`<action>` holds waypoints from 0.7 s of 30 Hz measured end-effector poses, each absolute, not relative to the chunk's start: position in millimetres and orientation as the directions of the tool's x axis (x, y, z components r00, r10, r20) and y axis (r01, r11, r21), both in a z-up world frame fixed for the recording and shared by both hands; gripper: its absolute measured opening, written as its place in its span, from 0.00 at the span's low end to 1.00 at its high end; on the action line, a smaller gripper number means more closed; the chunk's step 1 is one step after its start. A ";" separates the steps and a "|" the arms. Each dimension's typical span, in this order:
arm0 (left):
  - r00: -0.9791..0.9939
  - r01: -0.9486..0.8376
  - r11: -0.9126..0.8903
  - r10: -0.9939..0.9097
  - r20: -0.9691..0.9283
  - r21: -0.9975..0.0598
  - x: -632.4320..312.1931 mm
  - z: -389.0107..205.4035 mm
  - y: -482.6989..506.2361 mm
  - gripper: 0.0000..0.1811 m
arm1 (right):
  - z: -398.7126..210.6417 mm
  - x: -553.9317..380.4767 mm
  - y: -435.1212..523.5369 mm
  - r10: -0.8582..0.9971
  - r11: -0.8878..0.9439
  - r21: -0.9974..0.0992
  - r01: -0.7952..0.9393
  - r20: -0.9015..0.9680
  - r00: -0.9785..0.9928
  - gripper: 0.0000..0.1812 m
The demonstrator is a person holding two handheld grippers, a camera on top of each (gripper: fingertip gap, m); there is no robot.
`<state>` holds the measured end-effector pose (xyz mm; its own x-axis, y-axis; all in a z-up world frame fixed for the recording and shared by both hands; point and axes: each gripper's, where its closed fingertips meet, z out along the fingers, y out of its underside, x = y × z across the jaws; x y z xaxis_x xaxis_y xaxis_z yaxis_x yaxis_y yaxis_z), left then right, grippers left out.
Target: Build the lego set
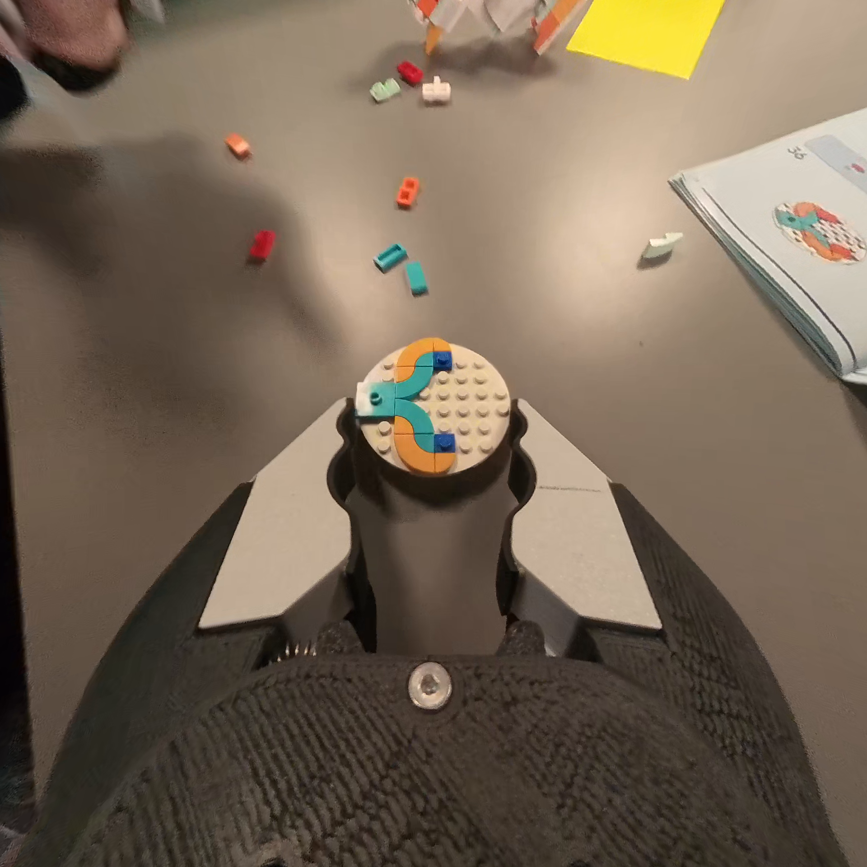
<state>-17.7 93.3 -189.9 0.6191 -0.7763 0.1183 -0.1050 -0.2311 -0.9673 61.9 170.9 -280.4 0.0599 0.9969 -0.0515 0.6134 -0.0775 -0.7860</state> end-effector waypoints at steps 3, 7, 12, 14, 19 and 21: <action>0.596 -0.333 -0.075 -0.789 -0.148 -0.940 2.9 -211.8 97.7 0.29 | -271.6 51.7 159.8 0.997 -0.075 -0.803 0.592 -0.073 0.027 0.36; 0.476 -0.661 0.149 -0.675 -0.564 -0.736 19.1 -234.5 114.4 0.34 | -265.7 42.5 153.1 0.997 -0.069 -0.809 0.583 -0.079 0.008 0.35; 0.284 -0.858 0.211 -0.564 -0.775 -0.468 29.5 -264.9 139.7 0.31 | -260.9 37.5 149.1 0.994 -0.097 -0.827 0.553 -0.111 0.009 0.35; 0.264 -0.876 0.224 -0.519 -0.813 -0.428 30.7 -264.9 148.4 0.30 | -252.4 35.1 145.1 0.990 -0.119 -0.853 0.509 -0.138 0.001 0.35; 0.280 -0.879 0.282 -0.347 -0.895 -0.385 33.8 -241.8 151.9 0.09 | -226.6 29.5 132.8 0.980 -0.163 -0.906 0.391 -0.194 -0.041 0.35; 0.257 -0.888 0.306 -0.287 -0.923 -0.342 31.9 -234.5 146.7 0.03 | -220.3 27.4 127.7 0.977 -0.167 -0.915 0.367 -0.205 -0.066 0.34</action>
<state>31.9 146.7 -234.5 0.2567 -0.2867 -0.9230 -0.8885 0.3059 -0.3421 27.4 127.7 -220.3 -0.0660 0.9766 -0.2046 0.3666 -0.1670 -0.9153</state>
